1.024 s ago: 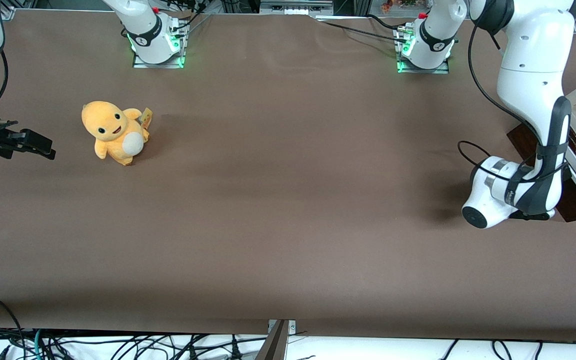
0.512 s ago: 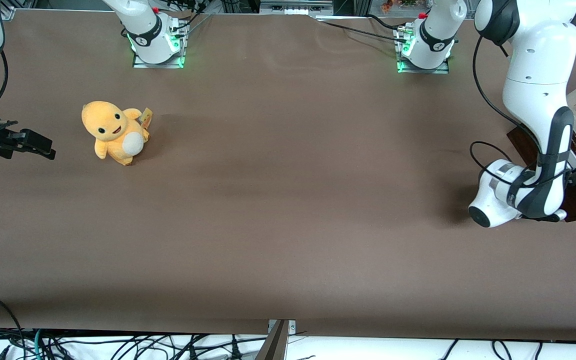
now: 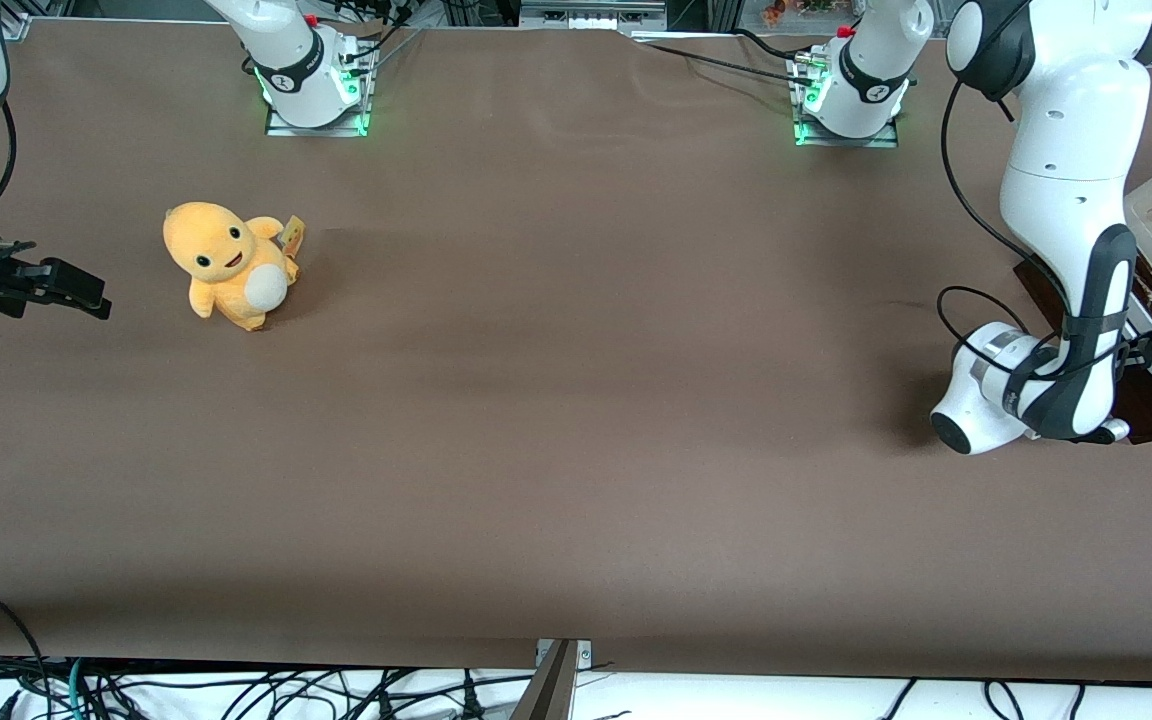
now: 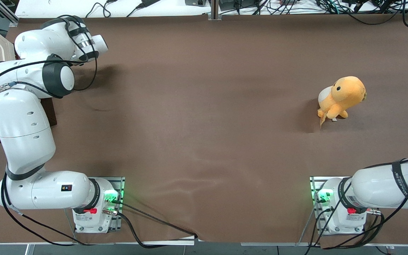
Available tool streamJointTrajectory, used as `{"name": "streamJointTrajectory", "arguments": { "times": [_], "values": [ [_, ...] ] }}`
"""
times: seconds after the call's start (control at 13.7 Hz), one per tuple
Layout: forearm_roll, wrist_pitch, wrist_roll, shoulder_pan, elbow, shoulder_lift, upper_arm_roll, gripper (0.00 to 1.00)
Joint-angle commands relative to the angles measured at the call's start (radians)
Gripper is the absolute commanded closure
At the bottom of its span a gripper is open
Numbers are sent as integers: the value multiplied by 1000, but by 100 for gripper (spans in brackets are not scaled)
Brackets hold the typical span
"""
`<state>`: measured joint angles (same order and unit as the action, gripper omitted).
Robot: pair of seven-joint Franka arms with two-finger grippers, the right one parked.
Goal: Open lower drawer with left arm only
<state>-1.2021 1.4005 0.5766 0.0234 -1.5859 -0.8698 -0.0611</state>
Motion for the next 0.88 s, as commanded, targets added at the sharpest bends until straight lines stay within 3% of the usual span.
{"name": "streamJointTrajectory", "arguments": {
  "times": [0.0, 0.8],
  "values": [
    [-7, -6, -40, -55, 27, -23, 7, 83],
    [55, -38, -40, -146, 44, -25, 12, 83]
  ]
}}
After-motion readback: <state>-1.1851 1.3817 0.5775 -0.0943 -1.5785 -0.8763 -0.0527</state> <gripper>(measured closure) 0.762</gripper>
